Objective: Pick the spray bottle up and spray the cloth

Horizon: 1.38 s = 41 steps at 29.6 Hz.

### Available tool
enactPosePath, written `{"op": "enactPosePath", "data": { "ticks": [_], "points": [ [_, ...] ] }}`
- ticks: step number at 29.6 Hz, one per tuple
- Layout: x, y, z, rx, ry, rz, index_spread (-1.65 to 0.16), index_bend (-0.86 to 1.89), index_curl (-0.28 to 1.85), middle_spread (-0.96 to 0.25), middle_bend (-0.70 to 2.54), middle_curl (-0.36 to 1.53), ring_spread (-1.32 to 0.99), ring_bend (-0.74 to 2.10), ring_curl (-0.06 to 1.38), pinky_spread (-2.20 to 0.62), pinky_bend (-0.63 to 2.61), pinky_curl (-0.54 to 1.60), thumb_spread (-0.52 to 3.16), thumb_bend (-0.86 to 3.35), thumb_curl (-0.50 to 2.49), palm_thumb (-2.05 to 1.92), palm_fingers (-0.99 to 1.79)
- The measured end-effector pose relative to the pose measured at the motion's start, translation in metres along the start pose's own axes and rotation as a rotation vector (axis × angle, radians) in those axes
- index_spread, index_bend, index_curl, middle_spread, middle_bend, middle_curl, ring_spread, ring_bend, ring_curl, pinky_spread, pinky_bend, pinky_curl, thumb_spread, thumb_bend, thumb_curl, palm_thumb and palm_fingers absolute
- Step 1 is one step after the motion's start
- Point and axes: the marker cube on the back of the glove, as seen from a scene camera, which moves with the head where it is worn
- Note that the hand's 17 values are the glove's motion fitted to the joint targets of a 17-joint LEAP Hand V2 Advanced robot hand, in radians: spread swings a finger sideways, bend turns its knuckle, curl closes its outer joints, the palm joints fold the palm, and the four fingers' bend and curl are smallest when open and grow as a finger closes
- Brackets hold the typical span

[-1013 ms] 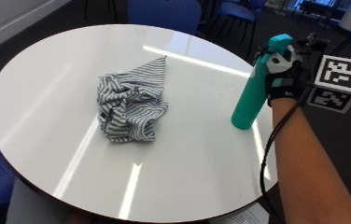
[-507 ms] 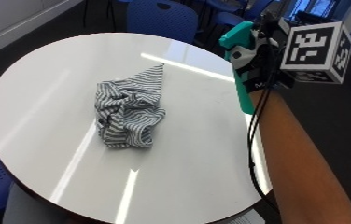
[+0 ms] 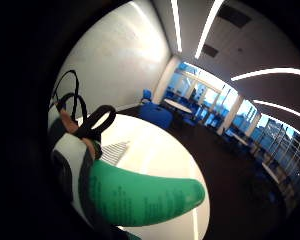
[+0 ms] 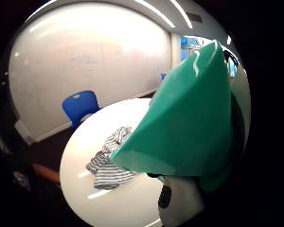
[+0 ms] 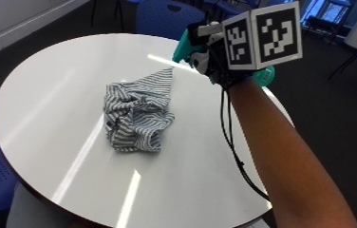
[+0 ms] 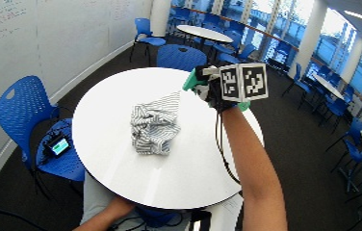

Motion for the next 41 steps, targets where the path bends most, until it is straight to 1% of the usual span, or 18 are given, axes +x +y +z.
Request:
{"op": "enactPosePath", "data": {
  "ticks": [13, 18, 23, 29, 41],
  "points": [
    [-0.060, -0.007, 0.021, 0.038, 0.250, -0.373, -0.29, 0.24, 0.53, -0.21, 0.46, 0.49, -0.18, 0.64, 0.44, -0.24, 0.45, 0.37, 0.52, -0.03, 0.69, 0.87, 1.37],
    [-0.080, 0.003, 0.032, 0.028, 0.280, -0.471, -0.29, 0.24, 0.53, -0.21, 0.46, 0.49, -0.18, 0.64, 0.44, -0.25, 0.45, 0.37, 0.52, -0.04, 0.69, 0.86, 1.37],
    [-0.090, 0.018, 0.041, -0.016, 0.354, -0.560, -0.29, 0.24, 0.53, -0.22, 0.46, 0.49, -0.18, 0.64, 0.44, -0.25, 0.45, 0.37, 0.52, -0.03, 0.70, 0.86, 1.37],
    [-0.097, 0.026, 0.047, -0.017, 0.391, -0.618, -0.29, 0.24, 0.54, -0.22, 0.46, 0.49, -0.18, 0.64, 0.44, -0.25, 0.45, 0.37, 0.52, -0.04, 0.70, 0.86, 1.37],
    [-0.100, 0.029, 0.048, -0.024, 0.383, -0.626, -0.29, 0.23, 0.54, -0.22, 0.46, 0.49, -0.18, 0.64, 0.44, -0.26, 0.45, 0.37, 0.53, -0.04, 0.71, 0.85, 1.37]
  ]
}}
